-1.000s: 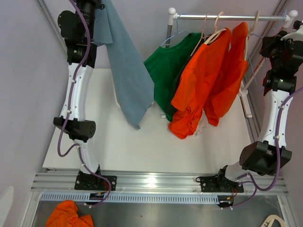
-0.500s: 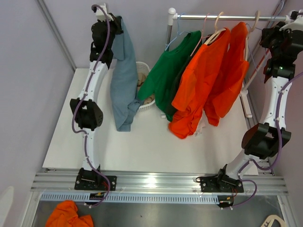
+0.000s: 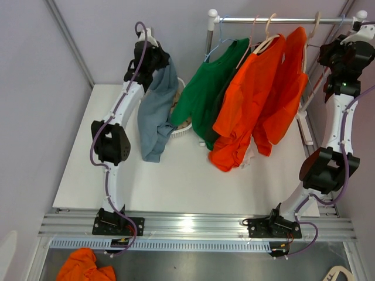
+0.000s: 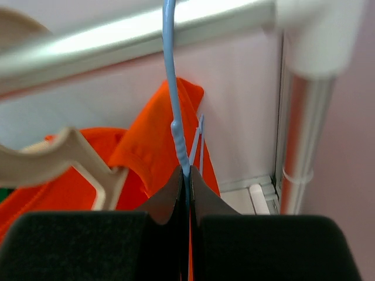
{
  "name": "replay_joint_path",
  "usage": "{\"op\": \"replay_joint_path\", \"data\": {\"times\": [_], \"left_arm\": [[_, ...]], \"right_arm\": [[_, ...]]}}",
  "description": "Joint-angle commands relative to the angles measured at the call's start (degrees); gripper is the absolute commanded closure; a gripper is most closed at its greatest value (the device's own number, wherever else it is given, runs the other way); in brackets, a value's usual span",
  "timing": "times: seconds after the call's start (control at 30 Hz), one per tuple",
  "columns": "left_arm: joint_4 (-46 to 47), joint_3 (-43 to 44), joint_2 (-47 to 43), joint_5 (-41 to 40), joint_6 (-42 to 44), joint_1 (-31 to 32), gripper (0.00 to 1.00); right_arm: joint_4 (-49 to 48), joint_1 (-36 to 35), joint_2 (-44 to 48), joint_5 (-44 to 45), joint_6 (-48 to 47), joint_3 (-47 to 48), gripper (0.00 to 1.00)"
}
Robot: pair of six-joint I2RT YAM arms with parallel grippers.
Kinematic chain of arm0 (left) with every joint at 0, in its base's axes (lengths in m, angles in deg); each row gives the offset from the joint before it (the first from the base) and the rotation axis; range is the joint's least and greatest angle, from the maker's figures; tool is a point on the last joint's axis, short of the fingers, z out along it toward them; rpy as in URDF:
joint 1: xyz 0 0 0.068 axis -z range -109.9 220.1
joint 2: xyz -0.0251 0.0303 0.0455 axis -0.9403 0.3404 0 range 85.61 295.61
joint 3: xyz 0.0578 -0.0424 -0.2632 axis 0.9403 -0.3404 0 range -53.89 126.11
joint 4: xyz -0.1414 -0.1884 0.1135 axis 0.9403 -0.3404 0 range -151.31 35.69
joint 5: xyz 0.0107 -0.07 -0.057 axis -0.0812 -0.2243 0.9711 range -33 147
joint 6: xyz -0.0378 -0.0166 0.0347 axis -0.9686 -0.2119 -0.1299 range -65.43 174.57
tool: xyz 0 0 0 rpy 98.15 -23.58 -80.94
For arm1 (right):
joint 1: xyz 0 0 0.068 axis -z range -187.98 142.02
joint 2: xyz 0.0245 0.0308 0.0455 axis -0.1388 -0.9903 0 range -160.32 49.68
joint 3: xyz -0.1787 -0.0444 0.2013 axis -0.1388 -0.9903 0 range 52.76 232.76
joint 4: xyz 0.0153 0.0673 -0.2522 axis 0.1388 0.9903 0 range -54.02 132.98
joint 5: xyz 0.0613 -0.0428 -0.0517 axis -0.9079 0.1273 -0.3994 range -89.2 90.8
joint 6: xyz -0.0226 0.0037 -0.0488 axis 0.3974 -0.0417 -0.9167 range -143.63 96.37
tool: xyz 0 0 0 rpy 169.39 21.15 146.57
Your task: Remove the t-shirt from the hanger
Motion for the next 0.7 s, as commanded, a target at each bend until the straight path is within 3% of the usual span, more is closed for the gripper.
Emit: {"op": "replay_joint_path", "data": {"times": [0.0,0.07,0.1,0.13,0.23,0.3,0.33,0.4,0.43,0.53,0.63,0.67], "left_arm": [[-4.1,-4.9,-6.5,-1.3,-6.3,1.9,0.99],[-5.3,-8.0,-8.2,-2.6,-6.5,3.2,0.99],[-5.9,-8.8,-8.7,-3.7,-6.5,3.4,0.99],[-6.5,-9.4,-9.2,-3.7,-6.4,3.6,0.99],[-8.7,-12.4,-10.7,-3.8,-7.4,3.9,0.99],[-10.7,-12.1,-10.9,-4.5,-7.1,3.8,0.95],[-11.6,-11.9,-10.9,-4.9,-7.0,3.7,0.68],[-12.0,-11.9,-11.7,-4.7,-5.7,3.7,0.56],[-11.9,-12.0,-12.2,-4.8,-5.3,3.7,0.44],[-11.8,-12.0,-14.6,-5.2,-3.8,3.7,0.2],[-12.3,-11.9,-17.5,-4.8,-3.0,3.7,0.01],[-12.7,-11.8,-18.3,-4.9,-2.8,3.7,0.01]], "right_arm": [[-0.6,0.4,2.3,1.9,-0.1,-2.6,1.0],[-0.2,0.4,2.8,2.2,-0.3,-3.0,0.94],[0.0,0.5,3.4,2.3,-0.5,-3.1,0.88],[0.1,0.5,3.7,2.8,-0.6,-3.1,0.73],[0.2,0.7,5.3,4.3,-1.2,-3.1,0.56],[0.4,1.0,6.6,5.1,-1.8,-2.8,0.53],[1.1,1.0,6.9,5.4,-2.2,-2.3,0.52],[2.8,1.1,7.6,6.0,-3.1,0.0,0.5],[4.5,1.1,8.3,6.1,-3.3,0.8,0.45],[6.7,1.1,10.7,6.4,-3.6,1.8,0.36],[9.4,1.1,13.4,7.3,-3.3,1.9,0.29],[10.5,1.1,14.0,7.4,-3.0,2.1,0.25]]}}
